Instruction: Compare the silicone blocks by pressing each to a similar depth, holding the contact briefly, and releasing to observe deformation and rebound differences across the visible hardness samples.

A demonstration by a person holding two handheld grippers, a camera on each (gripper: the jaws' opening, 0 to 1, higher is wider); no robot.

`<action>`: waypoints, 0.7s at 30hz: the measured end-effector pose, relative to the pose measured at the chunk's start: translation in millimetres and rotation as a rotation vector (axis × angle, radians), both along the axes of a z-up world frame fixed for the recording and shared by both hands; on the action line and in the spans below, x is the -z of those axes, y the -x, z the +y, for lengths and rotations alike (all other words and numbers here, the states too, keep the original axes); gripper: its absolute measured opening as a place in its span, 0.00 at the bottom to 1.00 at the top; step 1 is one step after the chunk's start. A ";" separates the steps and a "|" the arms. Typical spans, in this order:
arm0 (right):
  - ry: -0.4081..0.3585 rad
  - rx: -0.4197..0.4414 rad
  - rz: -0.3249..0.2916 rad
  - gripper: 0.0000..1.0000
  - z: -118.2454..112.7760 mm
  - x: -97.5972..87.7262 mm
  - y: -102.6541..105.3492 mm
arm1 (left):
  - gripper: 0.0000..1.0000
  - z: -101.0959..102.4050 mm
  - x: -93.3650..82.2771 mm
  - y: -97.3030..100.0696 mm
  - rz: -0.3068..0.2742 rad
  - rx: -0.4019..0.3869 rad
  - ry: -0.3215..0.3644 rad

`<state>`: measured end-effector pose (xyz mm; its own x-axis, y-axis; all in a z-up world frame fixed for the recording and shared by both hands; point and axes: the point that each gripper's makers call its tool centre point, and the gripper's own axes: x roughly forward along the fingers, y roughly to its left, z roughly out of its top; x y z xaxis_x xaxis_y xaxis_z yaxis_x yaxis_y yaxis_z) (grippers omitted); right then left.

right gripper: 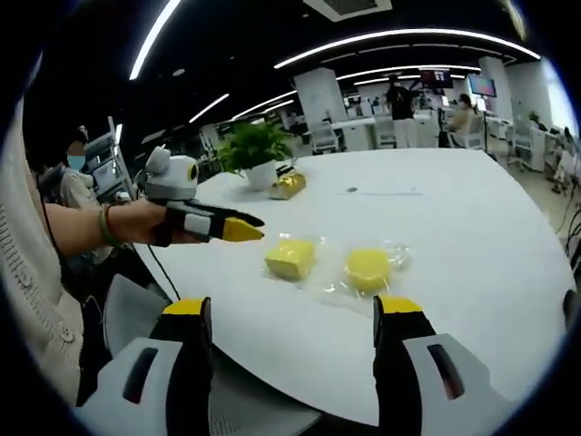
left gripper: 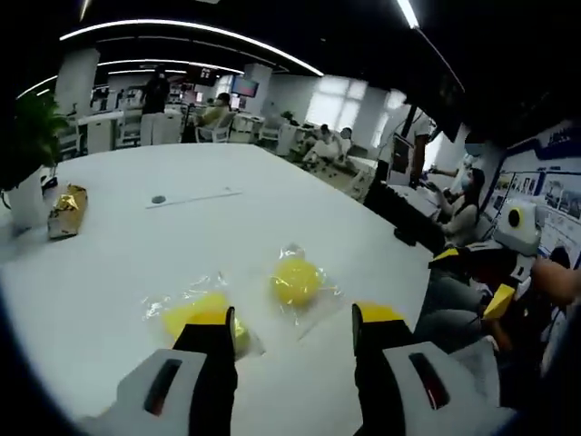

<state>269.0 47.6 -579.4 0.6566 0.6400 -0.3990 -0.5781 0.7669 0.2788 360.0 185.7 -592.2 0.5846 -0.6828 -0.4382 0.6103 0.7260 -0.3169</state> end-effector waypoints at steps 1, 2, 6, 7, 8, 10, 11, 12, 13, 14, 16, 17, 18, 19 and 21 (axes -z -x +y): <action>-0.010 -0.003 -0.006 0.69 2.1 -1.7 1.8 | 0.53 4.9 -5.9 6.7 -0.020 -0.004 0.016; -0.018 -0.004 -0.003 0.69 3.9 -2.4 3.5 | 0.54 8.1 -9.6 11.2 -0.027 -0.005 0.035; -0.052 -0.005 0.012 0.72 8.3 -2.2 10.2 | 0.63 27.6 -19.2 32.4 -0.084 -0.021 0.045; -0.056 -0.005 0.011 0.72 9.1 -1.9 12.4 | 0.65 31.8 -20.4 35.4 -0.094 -0.025 0.046; -0.058 -0.010 0.005 0.72 10.3 -1.7 14.9 | 0.67 34.8 -21.7 39.3 -0.099 -0.025 0.049; -0.058 -0.015 0.001 0.73 11.9 -0.5 17.4 | 0.68 41.6 -25.3 49.5 -0.115 -0.022 0.047; -0.057 -0.017 -0.002 0.73 12.3 0.2 18.5 | 0.69 44.9 -27.4 55.2 -0.125 -0.015 0.046; -0.056 -0.020 -0.004 0.74 13.1 1.0 19.2 | 0.70 47.4 -28.7 59.0 -0.128 -0.015 0.048; -0.056 -0.024 -0.004 0.74 13.8 2.1 20.7 | 0.71 49.7 -30.0 62.2 -0.133 -0.013 0.050; -0.057 -0.025 -0.003 0.74 14.1 2.8 21.4 | 0.71 53.4 -31.4 67.2 -0.140 -0.012 0.051; -0.060 -0.031 -0.014 0.74 14.7 2.8 23.0 | 0.72 59.3 -32.3 73.8 -0.142 -0.011 0.052; -0.061 -0.032 -0.022 0.75 15.1 2.6 23.3 | 0.72 61.7 -32.6 76.4 -0.145 -0.011 0.051; -0.060 -0.031 -0.027 0.75 15.2 2.7 23.3 | 0.72 65.9 -32.7 79.7 -0.143 -0.015 0.052; -0.060 -0.031 -0.030 0.75 15.1 2.8 23.2 | 0.72 69.2 -32.1 81.3 -0.139 -0.023 0.051; -0.057 -0.030 -0.030 0.75 14.5 4.4 23.3 | 0.72 78.5 -29.5 84.1 -0.138 -0.042 0.040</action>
